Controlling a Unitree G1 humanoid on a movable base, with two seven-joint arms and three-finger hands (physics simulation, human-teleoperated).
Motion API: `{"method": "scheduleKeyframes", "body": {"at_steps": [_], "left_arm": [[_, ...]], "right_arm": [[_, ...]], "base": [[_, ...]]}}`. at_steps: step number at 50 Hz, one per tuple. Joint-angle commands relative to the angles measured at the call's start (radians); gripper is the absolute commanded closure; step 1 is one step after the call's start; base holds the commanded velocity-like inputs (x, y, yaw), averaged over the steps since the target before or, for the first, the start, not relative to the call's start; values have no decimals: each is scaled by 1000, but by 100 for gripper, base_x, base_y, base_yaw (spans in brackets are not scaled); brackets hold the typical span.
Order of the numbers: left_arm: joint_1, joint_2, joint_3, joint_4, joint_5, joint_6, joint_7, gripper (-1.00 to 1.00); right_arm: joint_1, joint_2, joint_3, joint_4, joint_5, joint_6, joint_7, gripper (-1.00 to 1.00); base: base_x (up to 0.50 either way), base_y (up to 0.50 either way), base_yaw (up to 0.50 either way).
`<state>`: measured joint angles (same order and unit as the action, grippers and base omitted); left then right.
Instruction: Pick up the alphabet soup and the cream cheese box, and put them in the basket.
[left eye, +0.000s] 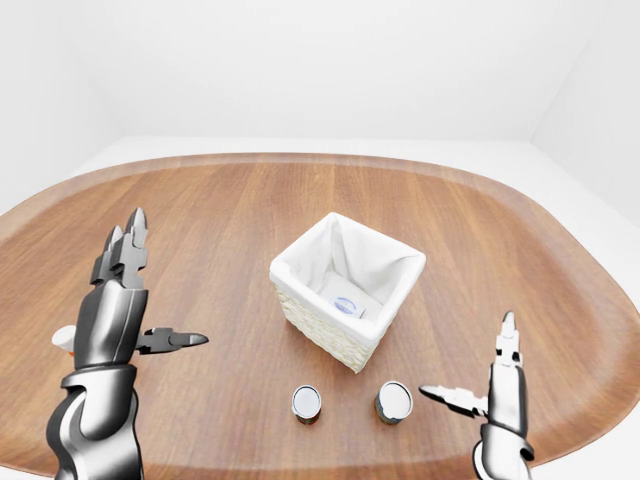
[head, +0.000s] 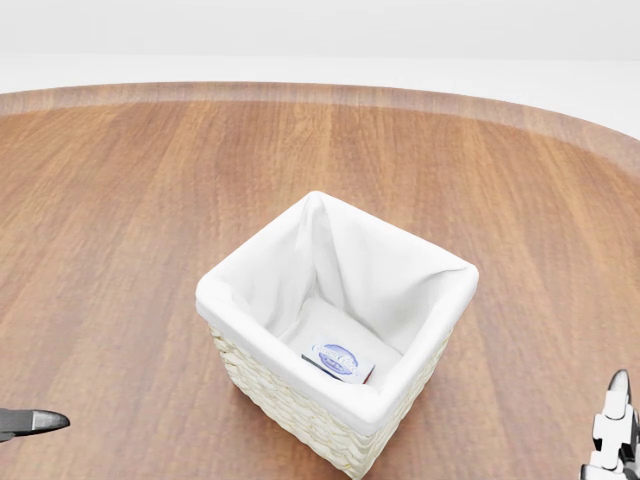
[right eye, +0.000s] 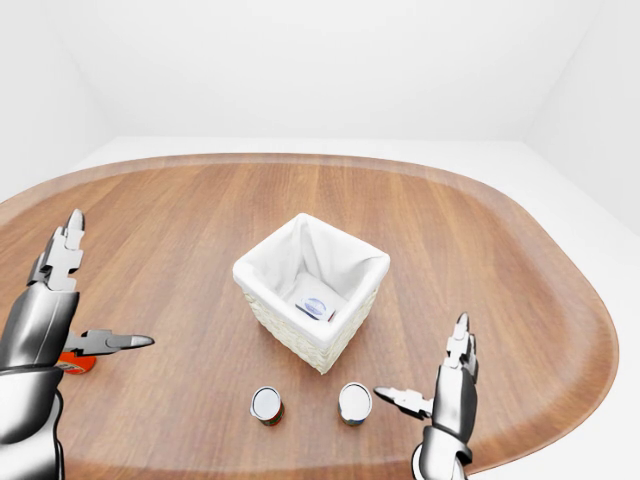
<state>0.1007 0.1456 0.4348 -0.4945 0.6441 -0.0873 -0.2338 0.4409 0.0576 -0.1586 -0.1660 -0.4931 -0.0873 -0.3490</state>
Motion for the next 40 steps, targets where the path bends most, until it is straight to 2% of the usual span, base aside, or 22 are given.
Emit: {"method": "scheduleKeyframes", "body": {"at_steps": [1,11,33,35,40], "left_arm": [[0,-1,4,-3,-20,0,0,-100],[1,-2,5,2,-21,0,4,-100],[1,-2,5,3,-21,0,5,-100],[-1,1,4,19,-17,0,16,-100],[0,1,2,17,-13,0,16,-100]], "right_arm": [[-3,-7,-14,35,-34,0,-11,-100],[16,-9,-35,40,-32,0,43,-100],[14,3,-47,40,-35,0,57,-100],[21,-1,-42,38,26,0,77,-100],[35,-8,-23,46,-36,0,118,-100]], "base": [[0,0,0],[0,0,0],[0,0,0],[0,0,0],[0,0,0]]}}
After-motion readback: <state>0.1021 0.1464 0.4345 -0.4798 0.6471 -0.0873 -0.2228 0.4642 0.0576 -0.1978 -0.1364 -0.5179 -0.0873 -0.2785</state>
